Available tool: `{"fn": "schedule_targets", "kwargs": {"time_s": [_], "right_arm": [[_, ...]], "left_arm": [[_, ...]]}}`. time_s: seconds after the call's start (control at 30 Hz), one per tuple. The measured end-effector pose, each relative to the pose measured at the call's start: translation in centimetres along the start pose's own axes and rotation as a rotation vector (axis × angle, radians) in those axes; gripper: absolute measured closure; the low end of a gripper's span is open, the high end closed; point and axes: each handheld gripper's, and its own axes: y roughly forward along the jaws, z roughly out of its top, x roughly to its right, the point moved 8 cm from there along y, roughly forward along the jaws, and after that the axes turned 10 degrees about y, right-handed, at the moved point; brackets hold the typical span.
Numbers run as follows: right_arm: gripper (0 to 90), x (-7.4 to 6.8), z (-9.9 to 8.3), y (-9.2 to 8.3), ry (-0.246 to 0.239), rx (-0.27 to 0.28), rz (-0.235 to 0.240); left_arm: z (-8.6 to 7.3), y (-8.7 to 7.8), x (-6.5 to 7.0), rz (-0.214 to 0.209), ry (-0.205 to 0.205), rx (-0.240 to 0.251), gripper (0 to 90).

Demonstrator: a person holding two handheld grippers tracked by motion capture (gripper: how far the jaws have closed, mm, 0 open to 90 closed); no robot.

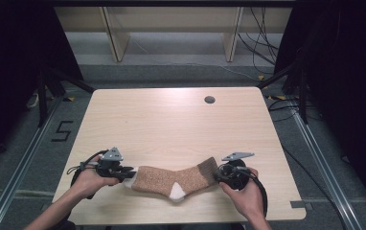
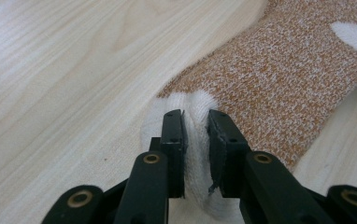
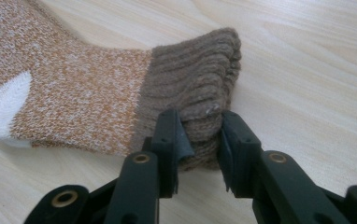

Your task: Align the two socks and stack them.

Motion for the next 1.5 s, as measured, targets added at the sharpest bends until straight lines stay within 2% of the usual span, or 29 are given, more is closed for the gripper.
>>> {"fn": "schedule_targets", "kwargs": {"time_s": [0.17, 0.2, 0.23, 0.3, 0.33, 0.37, 0.4, 0.47, 0.5, 0.6, 0.67, 0.7, 0.73, 0.77, 0.93, 1.07, 1.2, 1.3, 1.43, 1.47, 1.5], "right_arm": [[63.3, 0.4, -0.1, -0.2, 0.003, 0.003, -0.011], [61.7, 0.4, -0.1, -0.4, 0.018, -0.009, -0.012], [59.7, 0.5, 0.0, -0.6, 0.032, 0.004, -0.012], [56.3, 0.9, 0.6, -1.1, 0.025, 0.042, -0.017], [56.2, 1.4, 1.1, -1.3, -0.010, 0.064, -0.018], [56.7, 1.6, 1.3, -1.6, -0.002, 0.075, -0.017], [57.1, 1.6, 1.5, -1.8, 0.019, 0.080, -0.021], [57.7, 1.8, 1.8, -2.0, 0.012, 0.095, -0.025], [59.1, 1.6, 2.1, -2.1, 0.034, 0.084, -0.022], [61.5, 1.6, 2.7, -1.8, 0.010, 0.099, -0.010], [63.1, 1.4, 2.9, -1.4, 0.005, 0.089, -0.007], [64.6, 1.2, 3.1, -0.7, 0.021, 0.087, 0.008], [64.6, 1.2, 3.1, -0.7, 0.021, 0.087, 0.008], [67.0, 1.2, 3.0, -0.4, 0.033, 0.046, 0.003], [75.3, 1.0, 2.7, 0.3, 0.064, 0.020, 0.013], [82.8, 1.4, 2.2, 0.6, 0.040, -0.013, 0.011], [85.0, 1.7, 1.8, 1.0, 0.046, -0.021, -0.006], [85.4, 2.0, 1.7, 1.3, 0.039, -0.015, -0.010], [85.7, 2.1, 1.6, 1.5, 0.052, -0.016, -0.012], [85.8, 2.3, 1.6, 1.6, 0.040, -0.015, -0.014], [85.7, 2.3, 1.4, 1.7, 0.055, -0.019, -0.011]], "left_arm": [[-0.1, 0.1, 0.1, 0.002, 0.007, -0.003, 74.1], [-0.1, 0.0, 0.1, 0.003, 0.004, 0.000, 72.7], [0.0, -0.1, 0.1, 0.006, 0.005, 0.001, 70.4], [0.3, -0.4, 0.1, 0.020, -0.001, 0.022, 65.9], [0.5, -0.6, 0.1, 0.027, 0.003, 0.030, 63.5], [0.5, -0.6, 0.1, 0.027, 0.003, 0.030, 61.3], [0.9, -1.0, -0.1, 0.038, 0.003, 0.056, 59.5], [1.2, -1.3, -0.1, 0.043, -0.002, 0.070, 58.5], [1.7, -1.8, -0.4, 0.065, -0.009, 0.093, 56.9], [1.9, -2.1, -0.6, 0.077, -0.020, 0.106, 57.0], [1.7, -1.9, -0.7, 0.077, -0.024, 0.090, 58.9], [1.1, -1.4, -0.8, 0.070, -0.024, 0.060, 62.3], [1.1, -1.4, -0.8, 0.070, -0.024, 0.060, 64.5], [0.6, -1.0, -0.8, 0.068, -0.047, 0.046, 66.2], [0.0, -0.3, -0.9, 0.063, -0.058, 0.025, 72.9], [-0.6, 0.5, -0.9, 0.062, -0.058, 0.003, 73.8], [-1.0, 1.1, -0.8, 0.079, -0.033, -0.016, 73.9], [-1.0, 1.1, -0.8, 0.083, -0.026, -0.013, 73.8], [-1.1, 1.1, -0.9, 0.086, -0.025, -0.009, 71.8], [-1.1, 1.1, -1.0, 0.098, -0.032, -0.005, 70.5], [-0.8, 0.8, -1.1, 0.121, -0.040, 0.009, 65.9]]}}
